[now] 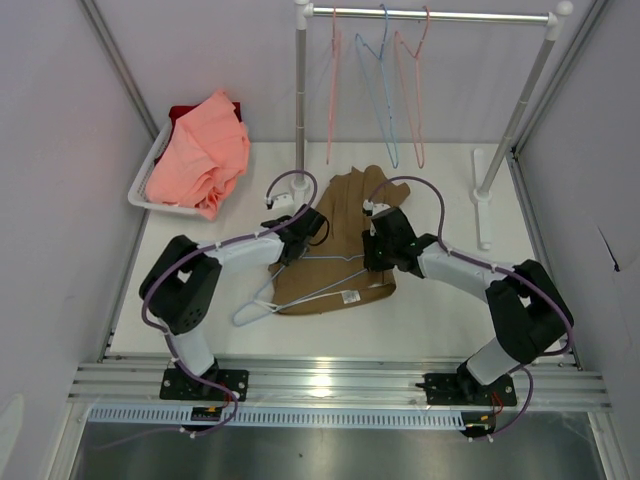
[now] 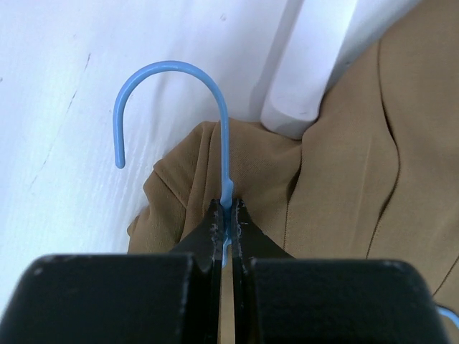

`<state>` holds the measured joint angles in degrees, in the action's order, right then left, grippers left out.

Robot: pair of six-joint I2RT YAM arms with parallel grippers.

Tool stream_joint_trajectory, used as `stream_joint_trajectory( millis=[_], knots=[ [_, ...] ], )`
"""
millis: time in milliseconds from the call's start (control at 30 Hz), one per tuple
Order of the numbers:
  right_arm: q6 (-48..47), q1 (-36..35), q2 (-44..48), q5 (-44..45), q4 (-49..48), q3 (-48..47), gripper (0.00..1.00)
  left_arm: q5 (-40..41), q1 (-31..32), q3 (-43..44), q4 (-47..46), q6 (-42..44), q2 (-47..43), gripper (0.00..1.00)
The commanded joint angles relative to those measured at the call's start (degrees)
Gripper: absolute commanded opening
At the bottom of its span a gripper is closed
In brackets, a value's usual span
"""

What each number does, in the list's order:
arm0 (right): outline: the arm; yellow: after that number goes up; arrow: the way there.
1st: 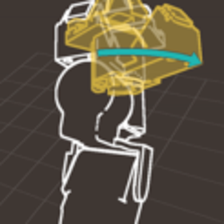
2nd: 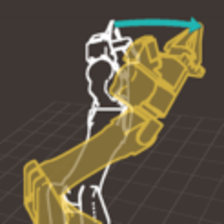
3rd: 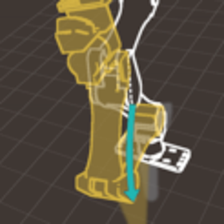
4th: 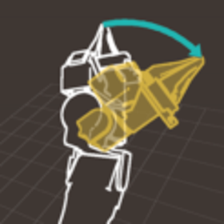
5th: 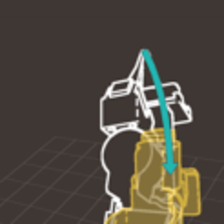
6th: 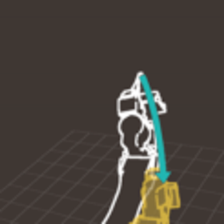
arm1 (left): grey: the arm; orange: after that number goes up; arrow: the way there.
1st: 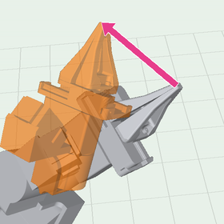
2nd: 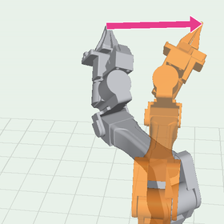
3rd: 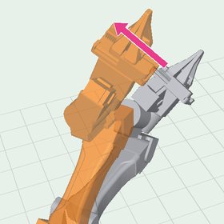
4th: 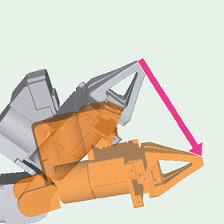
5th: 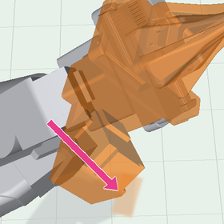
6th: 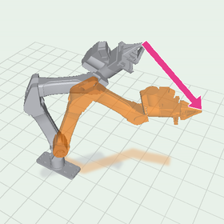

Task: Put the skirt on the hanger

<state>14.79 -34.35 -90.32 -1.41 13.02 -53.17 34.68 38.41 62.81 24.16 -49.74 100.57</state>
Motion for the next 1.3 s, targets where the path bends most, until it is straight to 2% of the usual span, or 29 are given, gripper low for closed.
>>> stream_joint_trajectory(
  millis=[0,67,200,267,367,400,533,633,733,967,1267],
  knots=[
    [0.68,-1.77,2.70,5.18,-2.65,-0.53,0.26,3.47,0.35,2.58,5.63,-1.68,1.90,0.00],
    [0.86,-2.73,3.22,6.93,-2.38,-0.18,0.30,3.29,0.35,3.72,6.24,-1.94,3.13,0.00],
    [1.03,-4.67,5.94,10.63,-0.98,0.78,0.45,2.59,0.35,4.78,6.25,-2.38,4.28,0.00],
    [1.12,-6.68,8.31,13.08,0.94,1.22,0.46,2.24,0.35,5.22,6.16,-2.47,4.72,0.00],
    [2.00,-9.94,11.13,16.07,3.50,2.88,0.41,1.97,0.35,5.83,6.25,-2.47,4.72,0.00],
    [4.09,-11.95,12.96,19.22,5.68,3.59,0.39,1.89,0.35,6.10,6.33,-2.38,4.72,0.00],
    [12.62,-14.51,19.12,21.18,9.75,8.50,0.30,1.45,0.35,6.80,6.25,-1.77,4.45,0.00],
    [17.62,-15.57,22.38,21.80,10.62,12.82,0.28,1.01,0.35,7.33,6.07,-1.42,4.37,0.00],
    [18.87,-15.75,21.08,21.54,9.84,15.02,0.28,0.48,0.35,7.51,5.90,-1.24,4.37,0.00],
    [14.41,-15.66,14.93,22.50,3.52,14.32,0.31,0.04,0.35,6.80,5.19,-0.54,3.49,0.00],
    [7.81,-15.66,8.06,26.63,0.35,10.63,0.33,-0.75,0.35,6.28,3.87,0.69,2.52,0.00]
  ],
)
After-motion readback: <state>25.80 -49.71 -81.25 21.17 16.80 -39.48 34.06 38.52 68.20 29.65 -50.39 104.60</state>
